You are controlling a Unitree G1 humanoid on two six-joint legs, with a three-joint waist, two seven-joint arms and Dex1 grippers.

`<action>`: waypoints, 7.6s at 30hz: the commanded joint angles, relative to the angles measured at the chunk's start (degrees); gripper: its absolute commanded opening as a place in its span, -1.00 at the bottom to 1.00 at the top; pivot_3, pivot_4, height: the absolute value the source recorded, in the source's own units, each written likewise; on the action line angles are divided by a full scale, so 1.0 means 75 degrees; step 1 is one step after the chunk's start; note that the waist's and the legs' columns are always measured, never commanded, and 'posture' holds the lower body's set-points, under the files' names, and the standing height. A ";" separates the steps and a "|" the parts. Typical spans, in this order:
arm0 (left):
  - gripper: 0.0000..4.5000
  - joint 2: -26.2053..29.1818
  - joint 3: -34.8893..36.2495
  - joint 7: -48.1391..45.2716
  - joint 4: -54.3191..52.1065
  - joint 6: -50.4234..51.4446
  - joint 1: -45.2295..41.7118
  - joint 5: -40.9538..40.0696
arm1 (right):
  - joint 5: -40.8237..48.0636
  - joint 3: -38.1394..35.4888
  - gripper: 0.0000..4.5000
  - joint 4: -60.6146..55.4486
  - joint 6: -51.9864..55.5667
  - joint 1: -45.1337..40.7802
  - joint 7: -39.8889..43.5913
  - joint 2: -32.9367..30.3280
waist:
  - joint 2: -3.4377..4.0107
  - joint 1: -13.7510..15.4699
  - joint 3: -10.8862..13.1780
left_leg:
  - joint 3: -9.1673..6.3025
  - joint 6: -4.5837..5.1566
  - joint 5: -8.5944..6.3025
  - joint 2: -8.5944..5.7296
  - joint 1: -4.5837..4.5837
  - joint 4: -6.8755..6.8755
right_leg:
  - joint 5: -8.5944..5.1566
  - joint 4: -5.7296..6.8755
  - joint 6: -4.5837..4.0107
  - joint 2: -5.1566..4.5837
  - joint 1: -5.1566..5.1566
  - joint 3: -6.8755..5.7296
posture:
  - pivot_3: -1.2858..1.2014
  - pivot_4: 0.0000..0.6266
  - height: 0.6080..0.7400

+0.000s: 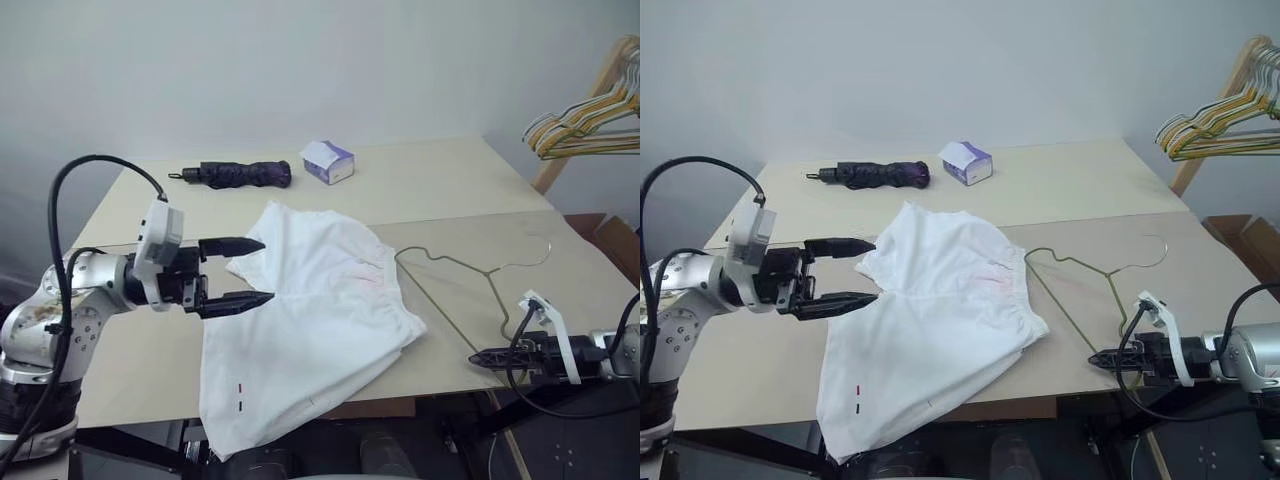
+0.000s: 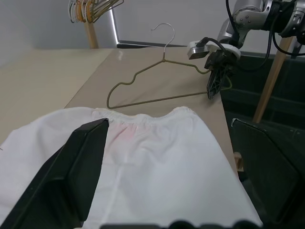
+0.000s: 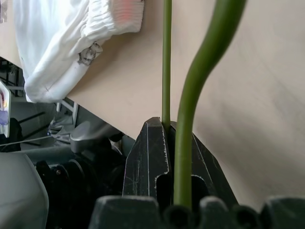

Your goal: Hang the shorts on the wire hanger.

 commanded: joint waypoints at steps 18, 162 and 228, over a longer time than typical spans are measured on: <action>0.99 0.0242 0.0161 -0.0016 -0.0200 -0.0354 0.0187 0.0089 | 0.0089 0.0637 -1.00 0.0771 -0.0743 -0.0705 -0.0024 -0.0079 | 0.0000 0.0227 0.0000 | 0.0000 -0.0001 -0.0002 -0.0001 -0.0002 0.0003 | 0.0000 -0.0004 0.0000 -0.0002 -0.0009 -0.0001 | -0.12 -1.00 1.00; -0.98 0.0092 -0.2148 -0.2149 0.4228 -0.3661 -0.3042 0.3666 | -0.0904 0.0816 0.99 -0.2264 -0.2355 -0.2114 -0.4093 0.4878 | -0.0016 -0.0899 -0.0022 | -0.0029 0.0062 0.0016 -0.0015 -0.0088 0.0082 | 0.0017 0.0126 -0.0022 0.0003 -0.0113 0.0014 | -0.18 -1.00 1.00; -0.98 0.0126 -0.3506 -0.2004 0.6225 -0.5249 -0.2857 0.5413 | -0.0965 0.0694 -0.99 -0.3718 -0.3571 -0.2507 -0.4406 0.2935 | -0.0015 -0.0882 -0.0023 | -0.0027 0.0062 0.0015 -0.0015 -0.0082 0.0081 | 0.0015 0.0123 -0.0019 0.0003 -0.0114 0.0012 | -0.22 -1.00 1.00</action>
